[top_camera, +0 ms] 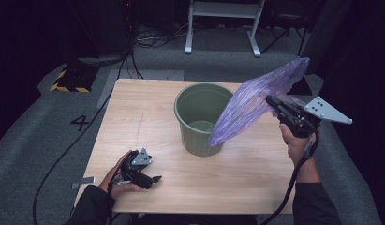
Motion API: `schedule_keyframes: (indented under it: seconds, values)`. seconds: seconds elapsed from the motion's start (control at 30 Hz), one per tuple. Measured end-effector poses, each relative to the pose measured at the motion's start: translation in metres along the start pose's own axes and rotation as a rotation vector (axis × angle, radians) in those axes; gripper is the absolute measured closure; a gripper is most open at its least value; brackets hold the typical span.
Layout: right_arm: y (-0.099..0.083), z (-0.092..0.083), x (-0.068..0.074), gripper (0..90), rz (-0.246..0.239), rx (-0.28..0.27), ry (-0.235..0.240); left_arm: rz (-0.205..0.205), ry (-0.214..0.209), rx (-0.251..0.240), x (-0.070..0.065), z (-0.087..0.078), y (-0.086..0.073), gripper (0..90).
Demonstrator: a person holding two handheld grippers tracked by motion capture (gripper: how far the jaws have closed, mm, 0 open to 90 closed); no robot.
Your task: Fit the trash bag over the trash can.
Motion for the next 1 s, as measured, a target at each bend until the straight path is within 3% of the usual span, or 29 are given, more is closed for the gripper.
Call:
schedule_keyframes:
  seconds: [0.07, 0.2, 0.4, 0.53, 0.73, 0.9, 1.0]
  values:
    - [0.001, 0.004, -0.002, 89.2, 0.001, 0.002, -0.006, 0.017, 0.027, -0.001, -0.002, 0.000, 0.002, 16.8]
    - [-0.001, 0.012, -0.004, 89.2, -0.021, 0.024, -0.020, 0.029, 0.004, -0.031, -0.011, -0.004, 0.008, 17.0]
    - [-0.002, 0.022, -0.002, 89.2, -0.023, 0.037, -0.018, 0.032, 0.027, -0.119, -0.014, -0.022, 0.026, 16.5]
    - [0.000, 0.030, -0.001, 89.2, -0.039, 0.048, -0.029, 0.014, 0.019, -0.202, -0.014, -0.039, 0.043, 16.4]
    - [0.002, 0.040, 0.001, 89.3, -0.095, 0.076, -0.064, 0.017, 0.020, -0.241, -0.013, -0.050, 0.055, 16.4]
    - [0.000, 0.042, 0.002, 89.2, -0.105, 0.084, -0.077, 0.029, 0.005, -0.265, -0.013, -0.059, 0.065, 16.4]
    - [0.000, 0.042, 0.001, 89.2, -0.102, 0.081, -0.089, 0.036, 0.018, -0.289, -0.012, -0.066, 0.076, 16.4]
Point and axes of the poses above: each handheld gripper's, and its own axes: z roughly forward along the jaws, y roughly out of its top, x roughly to its left, the point moved 9 cm from there along z, roughly forward along the jaws, and after that the axes turned 7 degrees about -z, right-handed, at the moved point
